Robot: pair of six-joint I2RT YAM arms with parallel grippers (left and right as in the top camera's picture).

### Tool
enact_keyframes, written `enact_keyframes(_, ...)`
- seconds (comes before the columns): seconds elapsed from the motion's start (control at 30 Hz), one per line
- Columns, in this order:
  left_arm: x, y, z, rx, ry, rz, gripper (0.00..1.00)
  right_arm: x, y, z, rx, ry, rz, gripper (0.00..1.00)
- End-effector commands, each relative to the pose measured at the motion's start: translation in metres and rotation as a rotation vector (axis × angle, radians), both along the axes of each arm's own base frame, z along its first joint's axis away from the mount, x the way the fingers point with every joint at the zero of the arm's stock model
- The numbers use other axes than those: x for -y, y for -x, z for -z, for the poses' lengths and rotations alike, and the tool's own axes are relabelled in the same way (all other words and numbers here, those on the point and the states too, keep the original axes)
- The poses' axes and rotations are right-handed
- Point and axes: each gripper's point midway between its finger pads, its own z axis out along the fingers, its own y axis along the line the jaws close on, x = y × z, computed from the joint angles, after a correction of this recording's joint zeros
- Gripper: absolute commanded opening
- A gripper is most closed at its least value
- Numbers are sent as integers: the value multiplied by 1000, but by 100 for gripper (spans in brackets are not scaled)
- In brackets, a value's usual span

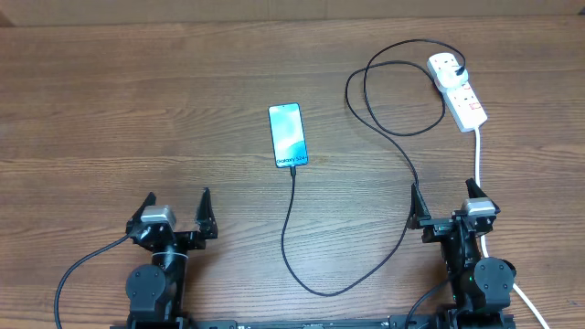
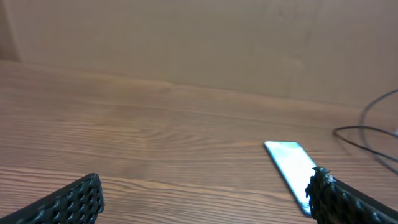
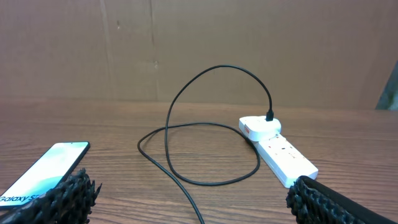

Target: Plug charger to phone and switch on socket

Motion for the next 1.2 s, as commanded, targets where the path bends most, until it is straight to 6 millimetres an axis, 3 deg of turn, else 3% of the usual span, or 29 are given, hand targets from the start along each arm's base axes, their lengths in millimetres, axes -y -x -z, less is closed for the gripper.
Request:
enact_keyframes(0.0, -10, 0, 0, 4, -94, -28, 100, 0, 0, 1, 7, 1, 1, 100)
enact_keyframes(0.3, -22, 1, 0, -4, -188, -67, 100, 0, 0, 1, 7, 1, 1, 100)
enact_keyframes(1.17, -23, 1, 0, -3, -134, -76, 100, 0, 0, 1, 7, 1, 1, 100)
